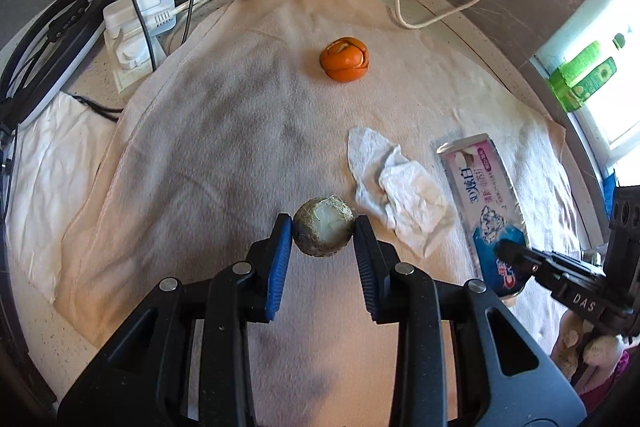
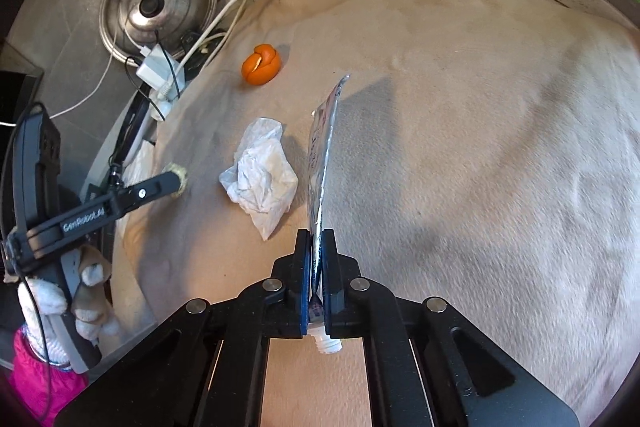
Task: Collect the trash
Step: 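Carry the ball and toothpaste tube with both grippers over the wastebasket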
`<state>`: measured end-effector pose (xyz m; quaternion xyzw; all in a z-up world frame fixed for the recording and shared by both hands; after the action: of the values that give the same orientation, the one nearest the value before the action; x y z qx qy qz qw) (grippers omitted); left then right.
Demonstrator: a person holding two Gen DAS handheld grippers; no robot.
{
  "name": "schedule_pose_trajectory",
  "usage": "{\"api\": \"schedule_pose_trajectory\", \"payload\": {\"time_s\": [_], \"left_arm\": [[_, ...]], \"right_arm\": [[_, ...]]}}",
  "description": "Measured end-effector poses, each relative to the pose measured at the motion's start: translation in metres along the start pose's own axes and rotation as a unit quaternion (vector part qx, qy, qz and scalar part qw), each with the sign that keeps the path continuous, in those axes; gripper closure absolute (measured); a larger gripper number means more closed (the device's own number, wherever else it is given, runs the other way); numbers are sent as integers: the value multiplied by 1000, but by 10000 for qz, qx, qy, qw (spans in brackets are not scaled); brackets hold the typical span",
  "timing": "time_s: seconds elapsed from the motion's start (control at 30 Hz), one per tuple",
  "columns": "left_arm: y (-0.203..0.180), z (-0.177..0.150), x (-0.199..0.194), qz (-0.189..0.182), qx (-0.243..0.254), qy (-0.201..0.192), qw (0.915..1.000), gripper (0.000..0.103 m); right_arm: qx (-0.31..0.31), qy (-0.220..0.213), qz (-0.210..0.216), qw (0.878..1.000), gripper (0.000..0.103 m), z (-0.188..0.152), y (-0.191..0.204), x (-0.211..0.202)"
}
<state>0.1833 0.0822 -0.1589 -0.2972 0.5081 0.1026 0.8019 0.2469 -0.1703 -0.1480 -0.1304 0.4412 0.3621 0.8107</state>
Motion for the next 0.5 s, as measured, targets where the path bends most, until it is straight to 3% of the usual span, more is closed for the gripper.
{"api": "schedule_pose_trajectory", "payload": {"time_s": [0.5], "left_arm": [[30,-62,-35,-68,356,138,9992,72]], "right_arm": [[193,-494,30,9986,100,-37,42,-44]]}}
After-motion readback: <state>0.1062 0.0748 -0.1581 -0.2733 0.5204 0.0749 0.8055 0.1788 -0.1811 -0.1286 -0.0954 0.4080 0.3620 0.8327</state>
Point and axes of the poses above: each gripper's, at about its wrist camera, not at the fingertips, and x roughly the way its jaws point, y to its left, z to its top, the point moved 5 cm from there along x, roughly the way its jaws point, and after that the axes turned 13 degrees about -x, right-handed, at the moved point
